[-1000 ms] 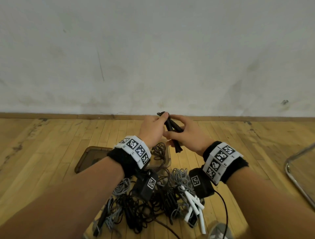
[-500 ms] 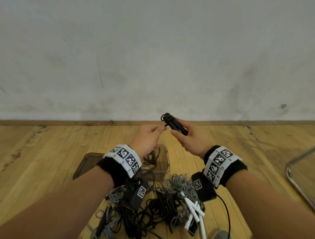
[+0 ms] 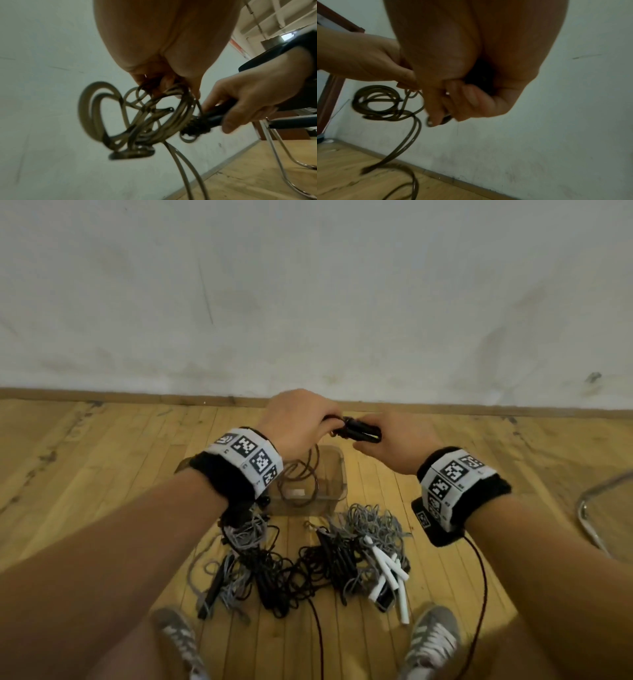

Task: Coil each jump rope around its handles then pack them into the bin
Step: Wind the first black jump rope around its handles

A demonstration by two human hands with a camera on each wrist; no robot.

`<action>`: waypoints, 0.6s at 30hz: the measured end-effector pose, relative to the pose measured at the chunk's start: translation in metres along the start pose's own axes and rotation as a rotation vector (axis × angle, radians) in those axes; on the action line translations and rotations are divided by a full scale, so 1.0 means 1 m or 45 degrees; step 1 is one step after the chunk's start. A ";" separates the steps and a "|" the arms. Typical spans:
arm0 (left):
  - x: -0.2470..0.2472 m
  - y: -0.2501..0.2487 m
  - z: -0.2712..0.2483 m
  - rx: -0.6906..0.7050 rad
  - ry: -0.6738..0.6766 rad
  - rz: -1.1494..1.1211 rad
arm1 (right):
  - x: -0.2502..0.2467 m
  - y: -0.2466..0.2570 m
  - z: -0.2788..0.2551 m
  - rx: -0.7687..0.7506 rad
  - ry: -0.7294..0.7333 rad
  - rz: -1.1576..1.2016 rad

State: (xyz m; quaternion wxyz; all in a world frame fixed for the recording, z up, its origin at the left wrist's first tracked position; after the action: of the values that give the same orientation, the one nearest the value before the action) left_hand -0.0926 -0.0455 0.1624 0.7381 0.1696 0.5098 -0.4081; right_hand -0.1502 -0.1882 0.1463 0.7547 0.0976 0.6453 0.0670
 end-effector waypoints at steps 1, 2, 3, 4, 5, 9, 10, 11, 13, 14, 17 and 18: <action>0.000 0.001 -0.001 0.026 0.011 -0.024 | 0.001 0.004 -0.004 -0.047 0.054 -0.001; 0.001 0.004 -0.002 0.026 0.022 -0.081 | 0.003 0.007 -0.007 -0.083 0.119 0.032; 0.002 0.008 -0.003 0.001 0.032 -0.189 | 0.004 0.008 -0.011 -0.105 0.180 0.089; 0.003 0.014 -0.003 -0.054 0.036 -0.332 | 0.004 0.008 -0.013 -0.117 0.209 0.168; 0.005 0.019 -0.002 -0.122 0.040 -0.481 | 0.002 0.007 -0.014 -0.124 0.211 0.257; 0.010 0.027 0.000 -0.344 0.110 -0.942 | -0.004 0.002 -0.016 -0.076 0.190 0.646; 0.014 0.027 0.000 -0.402 0.146 -1.032 | -0.004 0.002 -0.016 -0.048 0.203 0.744; 0.019 0.027 -0.001 -0.449 0.188 -1.115 | -0.005 0.003 -0.017 -0.018 0.212 0.843; 0.033 0.027 -0.001 -0.516 0.217 -1.261 | -0.005 0.004 -0.018 0.074 0.184 1.057; 0.039 0.029 0.000 -0.566 0.187 -1.318 | -0.006 0.003 -0.017 0.127 0.150 1.164; 0.048 0.023 0.001 -0.671 0.143 -1.450 | -0.005 -0.001 -0.012 0.271 0.030 1.395; 0.050 0.018 0.002 -0.661 0.153 -1.477 | -0.004 -0.004 -0.009 0.301 -0.014 1.435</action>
State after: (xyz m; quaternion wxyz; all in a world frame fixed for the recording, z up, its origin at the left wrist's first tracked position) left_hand -0.0698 -0.0573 0.1152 0.3843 -0.2958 0.6417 -0.5942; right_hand -0.1603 -0.1921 0.1481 0.5896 0.5105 0.4929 0.3859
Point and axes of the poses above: each hand's wrist, its own z-axis towards the middle knuckle, its own x-axis out of the palm, y = z × x, the point moved 6 cm from there along z, towards the middle knuckle, and after that the axes turned 8 degrees about -y, right-handed, at the moved point
